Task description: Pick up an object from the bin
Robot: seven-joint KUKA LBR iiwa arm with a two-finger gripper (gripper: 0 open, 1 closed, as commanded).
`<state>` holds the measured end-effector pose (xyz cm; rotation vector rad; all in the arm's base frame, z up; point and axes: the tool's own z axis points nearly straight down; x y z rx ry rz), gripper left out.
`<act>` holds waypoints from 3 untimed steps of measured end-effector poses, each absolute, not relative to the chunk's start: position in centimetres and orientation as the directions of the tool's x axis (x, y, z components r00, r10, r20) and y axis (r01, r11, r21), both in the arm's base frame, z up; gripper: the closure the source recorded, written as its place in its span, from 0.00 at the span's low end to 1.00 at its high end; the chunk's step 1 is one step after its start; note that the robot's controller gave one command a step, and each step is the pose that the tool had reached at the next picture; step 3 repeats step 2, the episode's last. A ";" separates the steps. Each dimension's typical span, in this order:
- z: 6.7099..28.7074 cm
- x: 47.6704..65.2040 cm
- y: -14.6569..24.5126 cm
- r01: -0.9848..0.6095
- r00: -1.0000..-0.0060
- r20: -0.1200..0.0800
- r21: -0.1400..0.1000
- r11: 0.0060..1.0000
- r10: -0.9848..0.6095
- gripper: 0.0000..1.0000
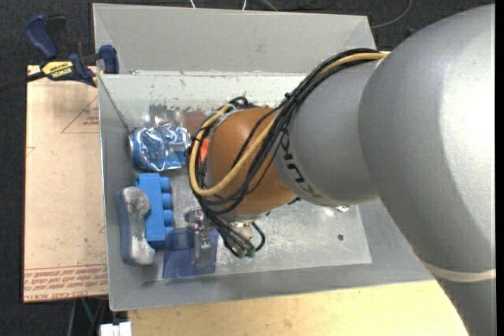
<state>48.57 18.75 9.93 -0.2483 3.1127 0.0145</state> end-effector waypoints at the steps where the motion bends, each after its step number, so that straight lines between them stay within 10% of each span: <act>1: 11.7 48.5 18.7 -0.158 -0.987 -0.016 0.007 0.987 -0.158 1.00; 3: 13.8 48.6 18.8 -0.158 -0.987 -0.020 0.008 0.987 -0.158 1.00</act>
Offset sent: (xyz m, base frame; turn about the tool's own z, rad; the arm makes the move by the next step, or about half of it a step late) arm -0.0008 -0.0002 0.0136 0.0004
